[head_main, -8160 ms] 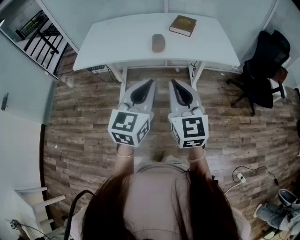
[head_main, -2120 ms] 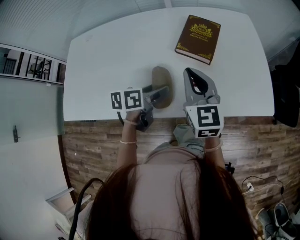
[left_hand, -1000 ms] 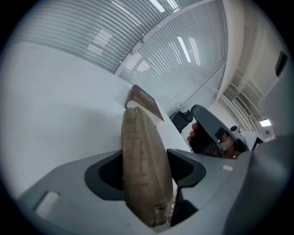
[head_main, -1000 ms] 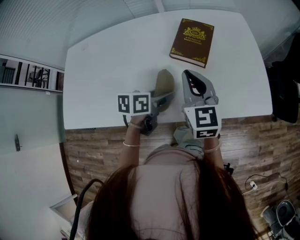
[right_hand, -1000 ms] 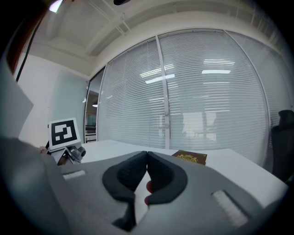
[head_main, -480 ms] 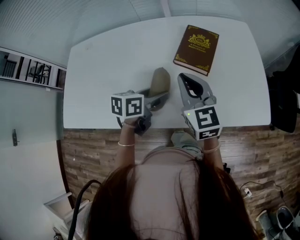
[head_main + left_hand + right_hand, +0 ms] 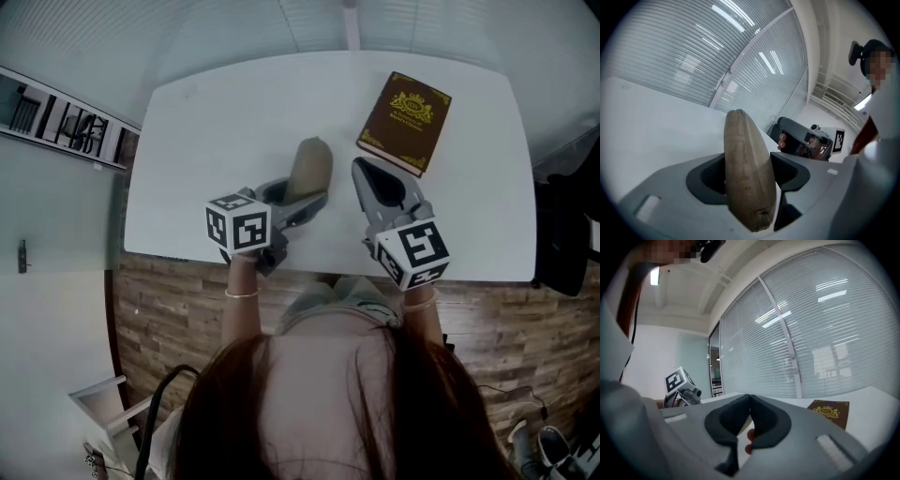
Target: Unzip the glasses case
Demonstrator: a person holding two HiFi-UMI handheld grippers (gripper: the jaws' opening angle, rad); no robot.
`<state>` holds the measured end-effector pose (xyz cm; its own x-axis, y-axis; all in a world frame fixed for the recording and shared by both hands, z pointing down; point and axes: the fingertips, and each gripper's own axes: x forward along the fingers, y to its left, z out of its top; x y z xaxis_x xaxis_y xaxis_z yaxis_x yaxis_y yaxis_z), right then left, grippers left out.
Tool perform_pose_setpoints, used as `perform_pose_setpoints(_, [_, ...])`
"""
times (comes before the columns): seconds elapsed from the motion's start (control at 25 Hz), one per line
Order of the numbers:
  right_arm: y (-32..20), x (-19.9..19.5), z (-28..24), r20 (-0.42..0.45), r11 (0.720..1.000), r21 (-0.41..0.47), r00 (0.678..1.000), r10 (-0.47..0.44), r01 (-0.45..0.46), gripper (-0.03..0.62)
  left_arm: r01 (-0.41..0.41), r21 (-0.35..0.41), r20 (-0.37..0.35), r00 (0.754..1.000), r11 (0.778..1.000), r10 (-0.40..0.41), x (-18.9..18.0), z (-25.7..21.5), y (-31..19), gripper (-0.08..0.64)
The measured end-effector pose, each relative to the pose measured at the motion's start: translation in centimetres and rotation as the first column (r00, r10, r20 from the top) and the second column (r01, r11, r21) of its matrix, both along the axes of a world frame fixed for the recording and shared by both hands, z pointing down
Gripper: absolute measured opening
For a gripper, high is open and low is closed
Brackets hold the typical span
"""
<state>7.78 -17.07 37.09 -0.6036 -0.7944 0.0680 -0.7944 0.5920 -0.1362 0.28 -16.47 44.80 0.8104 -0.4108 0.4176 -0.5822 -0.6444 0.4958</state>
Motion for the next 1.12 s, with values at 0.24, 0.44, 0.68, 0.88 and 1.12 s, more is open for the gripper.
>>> perform_pose_setpoints(0.24, [-0.2, -1.4, -1.0, 0.039, 0.998, 0.001, 0.997, -0.061, 0.061, 0.003, -0.095, 0.113, -0.025, 0.995, 0.989, 0.099, -1.5, -2.1, 0.2, 0.29])
perform_pose_setpoints(0.44, [-0.7, -3.3, -1.4, 0.07, 0.996, -0.007, 0.994, -0.089, 0.09, 0.003, -0.152, 0.155, -0.031, 0.987, 0.976, 0.158, -3.0, -2.9, -0.5, 0.29])
perform_pose_setpoints(0.68, [-1.3, -6.0, -3.6, 0.157, 0.985, 0.005, 0.972, -0.172, 0.174, 0.003, -0.226, 0.226, -0.062, 0.968, 0.948, 0.245, -4.8, -5.4, -1.4, 0.29])
perform_pose_setpoints(0.88, [-2.4, -7.1, -4.7, 0.206, 0.98, 0.01, 0.959, -0.195, 0.197, 0.003, -0.269, 0.263, -0.078, 0.951, 0.927, 0.298, -6.6, -6.9, -1.9, 0.29])
perform_pose_setpoints(1.12, [-3.3, -8.0, -5.5, 0.208, 0.97, 0.024, 0.948, -0.241, 0.241, 0.041, -0.326, 0.3, -0.075, 0.929, 0.896, 0.363, -7.4, -8.2, -1.8, 0.29])
